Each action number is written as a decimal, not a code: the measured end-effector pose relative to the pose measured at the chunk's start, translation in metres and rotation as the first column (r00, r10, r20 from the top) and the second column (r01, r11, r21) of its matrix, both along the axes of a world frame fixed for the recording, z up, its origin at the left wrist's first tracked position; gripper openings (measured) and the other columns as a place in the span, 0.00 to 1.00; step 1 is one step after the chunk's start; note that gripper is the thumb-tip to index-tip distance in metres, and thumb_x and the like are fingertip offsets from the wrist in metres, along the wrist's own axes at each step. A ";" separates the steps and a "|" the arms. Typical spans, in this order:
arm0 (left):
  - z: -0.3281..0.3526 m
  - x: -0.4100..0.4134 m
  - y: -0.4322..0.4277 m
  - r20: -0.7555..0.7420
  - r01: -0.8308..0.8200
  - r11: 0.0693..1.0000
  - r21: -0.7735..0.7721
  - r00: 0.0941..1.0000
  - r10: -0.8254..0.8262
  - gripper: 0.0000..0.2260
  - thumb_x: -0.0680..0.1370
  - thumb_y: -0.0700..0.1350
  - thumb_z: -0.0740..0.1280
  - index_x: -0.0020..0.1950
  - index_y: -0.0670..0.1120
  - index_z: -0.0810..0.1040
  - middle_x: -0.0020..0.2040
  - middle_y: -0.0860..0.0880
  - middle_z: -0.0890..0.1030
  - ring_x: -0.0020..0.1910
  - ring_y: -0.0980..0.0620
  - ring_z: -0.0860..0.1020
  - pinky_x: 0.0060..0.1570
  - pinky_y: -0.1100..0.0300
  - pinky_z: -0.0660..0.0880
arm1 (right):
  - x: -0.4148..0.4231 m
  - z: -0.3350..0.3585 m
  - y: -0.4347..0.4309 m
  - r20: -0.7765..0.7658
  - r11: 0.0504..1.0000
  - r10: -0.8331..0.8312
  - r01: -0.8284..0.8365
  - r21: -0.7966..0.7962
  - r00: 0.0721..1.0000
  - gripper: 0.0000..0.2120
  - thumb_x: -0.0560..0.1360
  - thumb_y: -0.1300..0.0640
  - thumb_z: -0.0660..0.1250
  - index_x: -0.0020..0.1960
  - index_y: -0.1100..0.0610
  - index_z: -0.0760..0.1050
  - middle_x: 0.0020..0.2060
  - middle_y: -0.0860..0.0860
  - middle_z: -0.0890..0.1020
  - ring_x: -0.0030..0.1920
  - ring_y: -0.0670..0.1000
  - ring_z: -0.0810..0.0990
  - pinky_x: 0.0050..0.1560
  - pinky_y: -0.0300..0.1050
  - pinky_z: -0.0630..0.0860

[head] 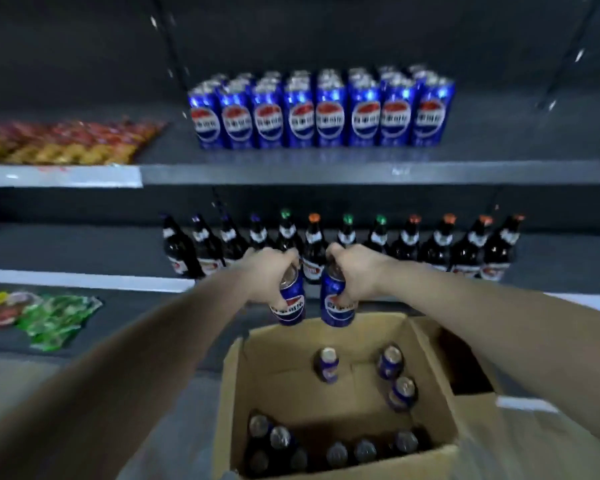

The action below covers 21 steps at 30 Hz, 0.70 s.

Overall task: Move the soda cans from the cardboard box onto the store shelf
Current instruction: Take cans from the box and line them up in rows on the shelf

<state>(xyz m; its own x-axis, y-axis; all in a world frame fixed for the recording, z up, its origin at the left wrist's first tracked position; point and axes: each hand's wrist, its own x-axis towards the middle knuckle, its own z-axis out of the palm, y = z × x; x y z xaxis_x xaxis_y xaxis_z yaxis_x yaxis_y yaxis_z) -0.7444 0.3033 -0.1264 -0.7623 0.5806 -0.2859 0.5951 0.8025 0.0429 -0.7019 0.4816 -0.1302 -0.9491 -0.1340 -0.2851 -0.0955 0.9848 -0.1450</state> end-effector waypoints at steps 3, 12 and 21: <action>0.076 -0.011 -0.019 -0.079 -0.025 0.999 0.026 0.996 0.027 0.31 0.66 0.49 0.76 0.64 0.48 0.66 0.57 0.46 0.77 0.55 0.45 0.75 0.43 0.57 0.72 | -0.012 0.080 -0.013 -0.117 0.999 0.000 -0.006 -0.044 0.993 0.38 0.64 0.49 0.77 0.66 0.58 0.62 0.51 0.55 0.77 0.50 0.56 0.78 0.44 0.45 0.76; 0.218 -0.076 -0.065 -0.277 0.018 0.990 0.140 0.961 0.022 0.32 0.66 0.49 0.77 0.66 0.47 0.67 0.56 0.48 0.78 0.48 0.52 0.72 0.45 0.61 0.69 | -0.070 0.203 -0.059 -0.359 0.983 -0.014 -0.052 -0.174 0.933 0.37 0.66 0.50 0.77 0.68 0.57 0.63 0.48 0.49 0.76 0.47 0.50 0.75 0.43 0.42 0.72; 0.240 -0.199 -0.101 -0.215 -0.006 0.999 0.045 0.977 0.015 0.33 0.64 0.48 0.79 0.64 0.50 0.68 0.55 0.51 0.75 0.50 0.50 0.77 0.45 0.56 0.77 | -0.190 0.204 -0.106 -0.391 0.986 -0.072 0.006 -0.169 0.918 0.38 0.67 0.47 0.76 0.69 0.60 0.62 0.57 0.55 0.78 0.57 0.55 0.76 0.49 0.44 0.75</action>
